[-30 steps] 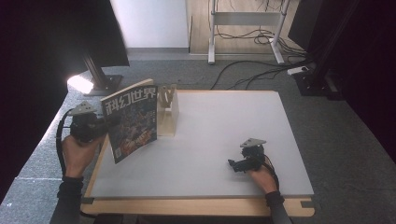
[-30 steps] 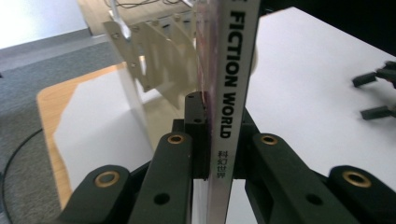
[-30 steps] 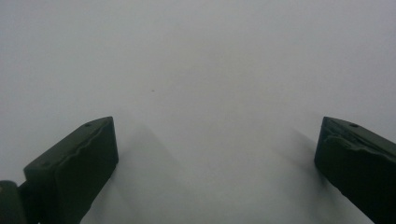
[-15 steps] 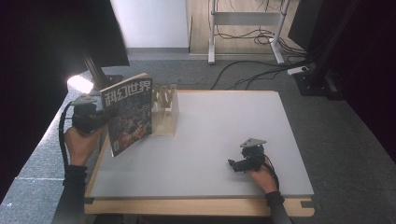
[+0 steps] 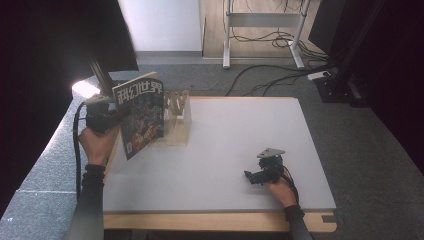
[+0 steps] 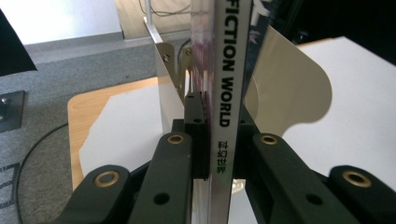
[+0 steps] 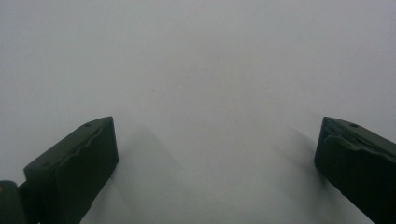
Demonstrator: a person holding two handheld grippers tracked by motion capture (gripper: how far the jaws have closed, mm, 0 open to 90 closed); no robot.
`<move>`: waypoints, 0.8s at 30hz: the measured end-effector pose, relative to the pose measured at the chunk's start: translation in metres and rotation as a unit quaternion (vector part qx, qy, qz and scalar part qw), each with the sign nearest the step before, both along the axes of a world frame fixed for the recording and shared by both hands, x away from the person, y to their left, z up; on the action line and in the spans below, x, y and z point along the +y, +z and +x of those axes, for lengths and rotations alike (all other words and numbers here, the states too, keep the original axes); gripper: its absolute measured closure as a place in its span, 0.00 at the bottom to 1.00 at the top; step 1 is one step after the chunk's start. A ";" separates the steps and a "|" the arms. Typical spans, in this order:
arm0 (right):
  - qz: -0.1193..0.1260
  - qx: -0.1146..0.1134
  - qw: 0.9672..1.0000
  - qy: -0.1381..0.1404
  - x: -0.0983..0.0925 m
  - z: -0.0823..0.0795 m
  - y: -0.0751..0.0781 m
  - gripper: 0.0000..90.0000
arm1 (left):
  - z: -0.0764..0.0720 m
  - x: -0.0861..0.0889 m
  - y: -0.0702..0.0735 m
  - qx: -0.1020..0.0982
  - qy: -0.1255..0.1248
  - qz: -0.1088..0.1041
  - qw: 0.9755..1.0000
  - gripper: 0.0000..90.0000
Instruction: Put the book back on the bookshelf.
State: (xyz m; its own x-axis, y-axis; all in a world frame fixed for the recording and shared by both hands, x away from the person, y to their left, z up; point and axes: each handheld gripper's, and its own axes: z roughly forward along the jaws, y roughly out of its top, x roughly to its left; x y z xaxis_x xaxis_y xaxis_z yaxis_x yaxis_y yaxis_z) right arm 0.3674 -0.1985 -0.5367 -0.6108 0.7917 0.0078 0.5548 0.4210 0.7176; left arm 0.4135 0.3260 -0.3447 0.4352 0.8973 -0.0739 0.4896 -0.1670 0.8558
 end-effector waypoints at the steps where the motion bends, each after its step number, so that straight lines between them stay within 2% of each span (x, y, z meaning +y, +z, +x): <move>1: 0.000 0.000 1.000 0.000 0.000 0.000 0.000 0.00 | 0.000 0.001 0.000 0.000 0.001 -0.001 1.000 0.92; 9: 0.000 0.001 1.000 0.000 0.000 0.000 0.000 0.00 | -0.012 0.009 0.000 -0.003 0.012 -0.005 1.000 0.92; 16: 0.001 0.001 1.000 -0.001 0.000 0.000 0.000 0.00 | -0.021 0.013 0.000 -0.009 0.014 -0.017 1.000 0.92; 19: 0.000 0.001 1.000 0.000 0.000 0.000 0.000 0.00 | -0.019 0.009 0.002 -0.014 0.013 -0.016 1.000 0.92; 24: 0.000 0.001 1.000 0.000 0.000 0.000 0.000 0.00 | -0.008 -0.002 0.000 -0.025 0.013 -0.020 0.999 0.92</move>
